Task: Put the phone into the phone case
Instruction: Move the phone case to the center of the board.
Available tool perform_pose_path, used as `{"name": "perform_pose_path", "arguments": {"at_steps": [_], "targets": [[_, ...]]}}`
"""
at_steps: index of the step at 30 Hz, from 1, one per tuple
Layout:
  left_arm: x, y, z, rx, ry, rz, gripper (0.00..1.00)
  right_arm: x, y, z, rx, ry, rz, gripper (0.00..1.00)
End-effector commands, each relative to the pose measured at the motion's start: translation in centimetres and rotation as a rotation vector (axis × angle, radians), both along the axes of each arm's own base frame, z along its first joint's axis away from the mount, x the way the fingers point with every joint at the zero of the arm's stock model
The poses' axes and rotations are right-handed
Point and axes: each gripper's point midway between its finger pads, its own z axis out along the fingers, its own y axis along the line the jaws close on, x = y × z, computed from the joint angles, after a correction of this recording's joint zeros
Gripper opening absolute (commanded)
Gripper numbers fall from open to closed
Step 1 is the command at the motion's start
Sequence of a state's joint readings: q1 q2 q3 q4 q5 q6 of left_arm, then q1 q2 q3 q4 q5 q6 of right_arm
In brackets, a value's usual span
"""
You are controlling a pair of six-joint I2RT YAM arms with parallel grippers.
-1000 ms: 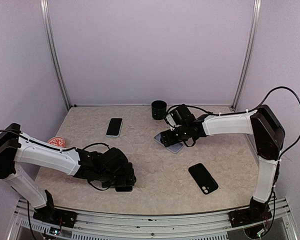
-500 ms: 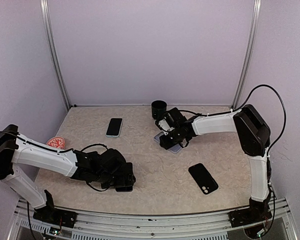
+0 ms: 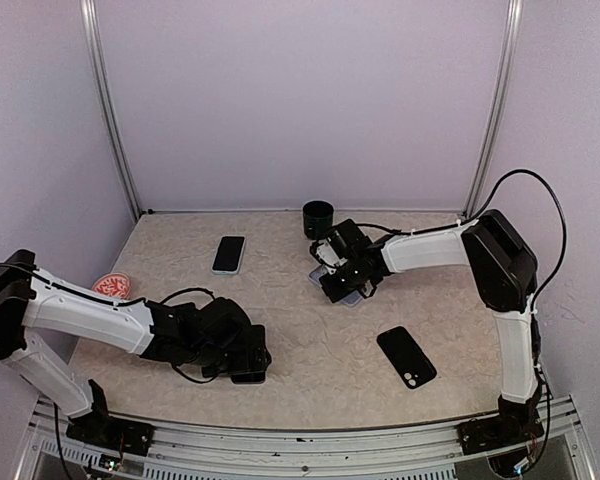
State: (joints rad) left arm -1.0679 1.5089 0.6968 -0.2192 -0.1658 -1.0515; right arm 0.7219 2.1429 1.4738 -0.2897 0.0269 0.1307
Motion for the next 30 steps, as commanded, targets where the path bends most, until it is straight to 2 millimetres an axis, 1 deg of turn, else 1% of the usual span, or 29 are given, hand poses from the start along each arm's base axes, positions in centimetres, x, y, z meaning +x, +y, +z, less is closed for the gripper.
{"name": "perform_pose_path", "arguments": {"at_steps": [1, 2, 5, 7, 13, 15, 18, 21, 24, 26, 28, 30], "targets": [[-1.5, 1.1, -1.5, 0.035, 0.062, 0.000, 0.99, -0.9, -0.4, -0.6, -0.004, 0.028, 0.015, 0.05], [-1.5, 1.1, -1.5, 0.033, 0.062, 0.000, 0.99, -1.1, -0.5, -0.5, 0.000, 0.026, 0.018, 0.05], [-1.4, 1.0, -1.4, 0.028, 0.059, 0.004, 0.99, -3.1, 0.7, -0.2, 0.046, 0.058, 0.076, 0.04], [-1.3, 1.0, -1.3, 0.025, 0.057, 0.006, 0.99, -4.3, 1.3, -0.1, 0.053, 0.062, 0.100, 0.01], [-1.2, 0.4, -1.3, 0.001, 0.058, 0.005, 0.99, -8.5, 3.3, 1.1, 0.094, 0.067, 0.162, 0.00], [-1.2, 0.3, -1.3, -0.004, 0.058, 0.004, 0.99, -9.9, 4.0, 1.8, 0.112, 0.066, 0.184, 0.01], [-1.1, 0.2, -1.1, -0.014, 0.051, 0.008, 0.99, -11.4, 4.7, 2.3, 0.126, 0.062, 0.210, 0.01], [-1.0, 0.0, -0.8, -0.028, 0.044, 0.005, 0.99, -12.6, 5.4, 2.5, 0.137, 0.058, 0.235, 0.01], [-1.0, -0.1, -0.9, -0.032, 0.044, 0.003, 0.99, -13.6, 6.6, 2.7, 0.145, 0.034, 0.275, 0.01], [-1.1, -0.1, -1.1, -0.031, 0.051, 0.003, 0.99, -13.7, 7.3, 2.8, 0.143, 0.018, 0.290, 0.01], [-1.3, -0.2, -1.2, -0.035, 0.056, 0.000, 0.99, -13.7, 7.8, 2.3, 0.128, 0.017, 0.293, 0.01], [-1.3, -0.2, -1.2, -0.041, 0.057, -0.001, 0.99, -13.4, 7.8, 1.6, 0.105, 0.018, 0.284, 0.02]]}}
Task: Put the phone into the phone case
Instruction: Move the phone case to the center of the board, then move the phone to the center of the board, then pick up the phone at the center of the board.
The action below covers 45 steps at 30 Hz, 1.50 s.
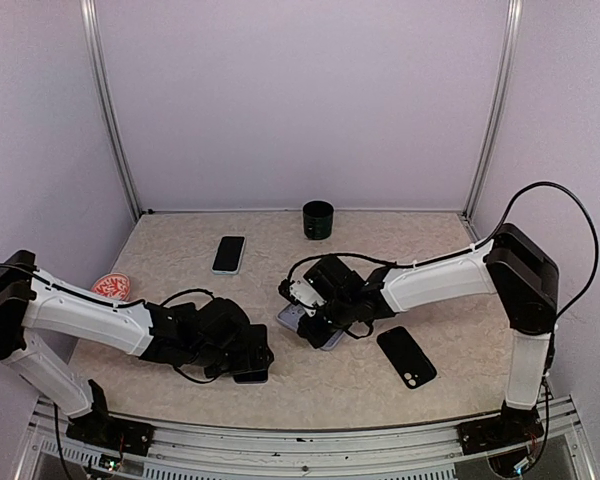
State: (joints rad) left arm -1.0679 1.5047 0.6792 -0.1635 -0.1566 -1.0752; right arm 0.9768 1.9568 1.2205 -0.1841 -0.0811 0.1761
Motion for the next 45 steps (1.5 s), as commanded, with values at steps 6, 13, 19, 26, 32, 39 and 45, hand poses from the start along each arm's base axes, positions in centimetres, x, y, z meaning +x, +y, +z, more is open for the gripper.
{"name": "perform_pose_path", "arguments": {"at_steps": [6, 13, 19, 26, 32, 39, 45], "targets": [[-1.6, 0.1, -1.1, -0.009, 0.056, -0.023, 0.99, 1.4, 0.5, 1.1, 0.005, -0.076, -0.059, 0.43], [-2.0, -1.4, -0.8, -0.043, 0.058, -0.054, 0.99, 0.7, -2.0, 4.8, 0.047, -0.095, -0.135, 0.79], [-1.9, -4.2, -0.9, -0.053, 0.059, -0.113, 0.99, -1.2, -4.0, 6.3, 0.108, -0.075, -0.155, 0.99], [-0.4, -6.4, 0.4, -0.050, -0.003, -0.156, 0.99, -1.7, -6.0, 6.3, 0.105, -0.079, -0.214, 0.99], [0.2, -3.2, 4.1, -0.053, -0.092, -0.066, 0.99, -2.5, -5.4, 7.6, 0.163, -0.129, -0.197, 0.99], [1.0, 2.3, 10.0, -0.169, -0.208, 0.074, 0.99, -4.5, -0.5, 6.6, 0.159, -0.232, -0.128, 0.99], [1.1, 5.5, 12.2, -0.287, -0.241, 0.142, 0.99, -5.4, 3.9, 4.7, 0.180, -0.378, -0.088, 1.00]]}}
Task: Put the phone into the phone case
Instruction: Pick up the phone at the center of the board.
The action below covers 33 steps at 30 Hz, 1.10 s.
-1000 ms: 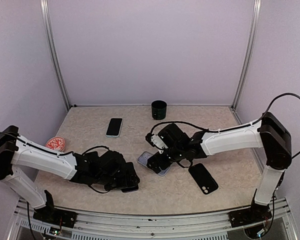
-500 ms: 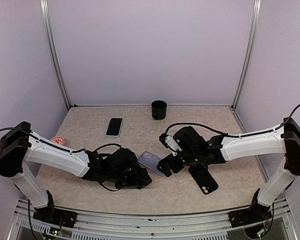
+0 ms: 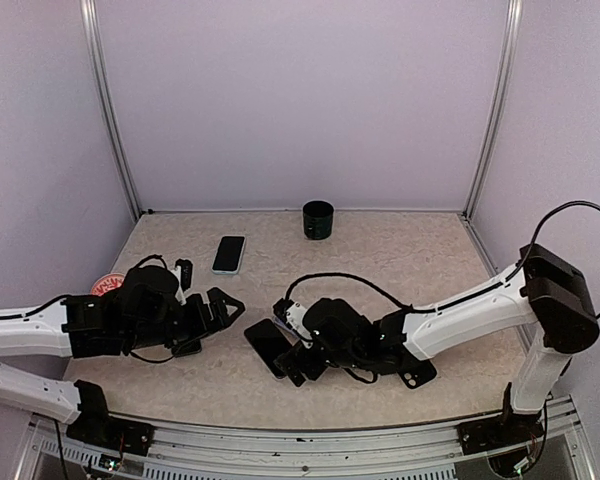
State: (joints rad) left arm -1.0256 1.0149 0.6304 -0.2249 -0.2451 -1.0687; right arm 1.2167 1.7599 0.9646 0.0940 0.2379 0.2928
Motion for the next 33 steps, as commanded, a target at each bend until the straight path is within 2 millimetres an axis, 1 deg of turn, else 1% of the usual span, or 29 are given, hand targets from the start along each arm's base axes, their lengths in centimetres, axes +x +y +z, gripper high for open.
{"name": "perform_pose_path", "arguments": {"at_steps": [1, 3, 5, 7, 9, 12, 18, 27, 30, 33], "targets": [[-0.6, 2.6, -0.8, -0.006, 0.014, 0.046, 0.99, 0.8, 3.3, 0.0, 0.047, -0.160, -0.025, 0.99], [-0.8, 3.3, -0.9, -0.009, 0.022, 0.064, 0.99, 0.5, 4.3, -0.9, 0.062, -0.166, -0.020, 1.00], [-1.0, 3.9, -1.0, 0.001, 0.028, 0.076, 0.99, 0.5, 4.9, -2.2, 0.066, -0.151, -0.038, 0.99], [-1.0, 4.0, -1.2, 0.011, 0.032, 0.078, 0.99, 0.8, 5.1, -3.4, 0.052, -0.144, -0.067, 0.99], [-1.1, 4.0, -1.3, 0.009, 0.036, 0.076, 0.99, 1.2, 4.9, -4.2, 0.037, -0.145, -0.094, 0.99], [-1.1, 3.8, -1.2, -0.008, 0.036, 0.073, 0.99, 1.2, 4.5, -4.2, 0.057, -0.150, -0.108, 0.99], [-1.0, 3.4, -1.2, -0.013, 0.038, 0.067, 0.99, 1.4, 3.7, -5.4, 0.029, -0.149, -0.126, 0.99], [-0.6, 2.5, -1.4, -0.016, 0.044, 0.060, 0.99, 1.3, 1.9, -6.2, 0.056, -0.045, -0.135, 0.99], [-0.5, 2.1, -1.5, -0.015, 0.045, 0.053, 0.99, 1.0, 1.9, -7.1, 0.030, -0.027, -0.124, 0.98], [-0.3, 1.6, -1.6, -0.006, 0.049, 0.046, 0.99, 1.0, 2.4, -8.2, -0.002, -0.010, -0.115, 0.95]]}}
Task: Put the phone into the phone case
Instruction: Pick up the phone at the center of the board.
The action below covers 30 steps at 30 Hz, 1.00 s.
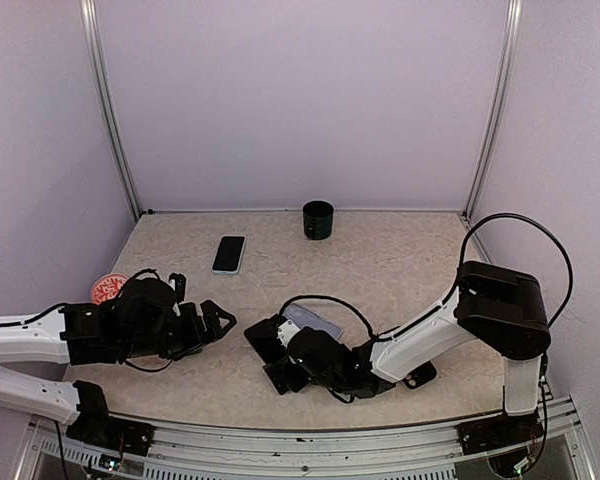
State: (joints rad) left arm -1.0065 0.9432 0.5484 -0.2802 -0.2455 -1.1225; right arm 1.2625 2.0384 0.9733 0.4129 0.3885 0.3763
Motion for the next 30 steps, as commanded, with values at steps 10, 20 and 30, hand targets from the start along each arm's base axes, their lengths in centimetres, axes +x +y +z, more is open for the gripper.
{"name": "perform_pose_path", "arguments": {"at_steps": [10, 20, 30], "targets": [[1.1, -0.6, 1.5, -0.019, -0.026, 0.017, 0.99, -0.6, -0.5, -2.0, -0.046, 0.055, 0.018, 0.76], [1.8, 0.6, 2.6, -0.080, -0.051, 0.030, 0.99, -0.5, -0.4, -2.2, -0.047, 0.050, 0.025, 0.64], [1.9, 0.6, 2.0, -0.080, -0.029, 0.019, 0.99, -0.7, -0.1, -3.7, -0.106, 0.085, 0.030, 0.75]]}}
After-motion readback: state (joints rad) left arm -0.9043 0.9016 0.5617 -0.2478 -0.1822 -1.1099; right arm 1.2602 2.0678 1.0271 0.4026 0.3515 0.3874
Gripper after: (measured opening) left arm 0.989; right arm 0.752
